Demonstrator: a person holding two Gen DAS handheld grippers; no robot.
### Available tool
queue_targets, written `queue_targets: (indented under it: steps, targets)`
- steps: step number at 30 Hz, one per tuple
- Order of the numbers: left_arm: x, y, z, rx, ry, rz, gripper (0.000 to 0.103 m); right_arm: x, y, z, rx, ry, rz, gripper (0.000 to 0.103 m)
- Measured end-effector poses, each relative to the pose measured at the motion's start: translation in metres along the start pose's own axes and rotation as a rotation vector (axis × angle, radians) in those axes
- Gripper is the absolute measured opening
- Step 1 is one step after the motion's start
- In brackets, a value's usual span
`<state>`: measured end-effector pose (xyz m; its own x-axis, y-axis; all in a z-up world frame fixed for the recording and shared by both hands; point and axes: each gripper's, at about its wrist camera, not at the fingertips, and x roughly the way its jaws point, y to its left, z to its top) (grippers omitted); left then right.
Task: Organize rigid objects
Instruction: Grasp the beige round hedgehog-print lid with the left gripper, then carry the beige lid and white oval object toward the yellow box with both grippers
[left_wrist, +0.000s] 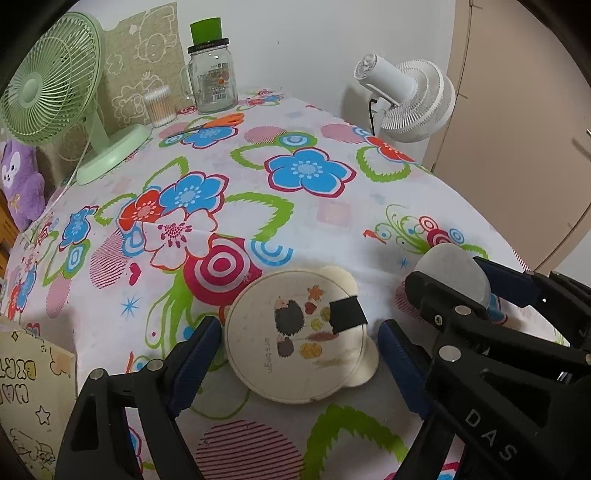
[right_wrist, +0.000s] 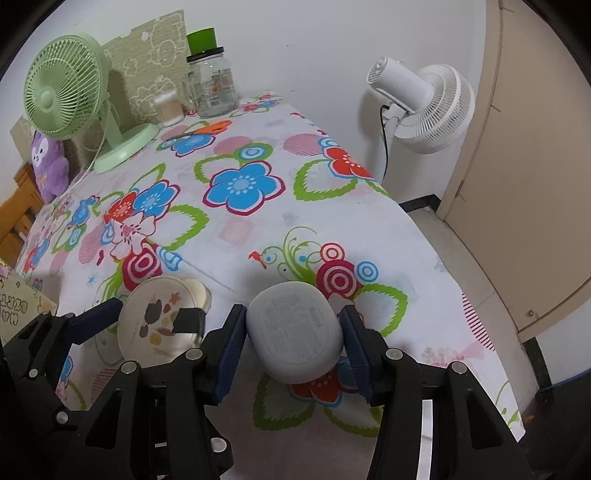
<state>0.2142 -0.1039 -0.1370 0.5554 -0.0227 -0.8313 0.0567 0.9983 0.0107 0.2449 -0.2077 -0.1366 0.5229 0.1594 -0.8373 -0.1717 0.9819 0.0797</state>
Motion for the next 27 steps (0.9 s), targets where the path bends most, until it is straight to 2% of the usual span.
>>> queue_targets:
  steps: [14, 27]
  targets:
    - [-0.011, -0.001, -0.005, 0.017, -0.024, 0.004, 0.083, -0.005, 0.004, -0.003, -0.009, -0.006, -0.012, 0.055]
    - [-0.033, 0.014, -0.027, -0.011, -0.027, 0.017, 0.083, -0.023, 0.026, -0.021, -0.032, -0.008, 0.004, 0.055]
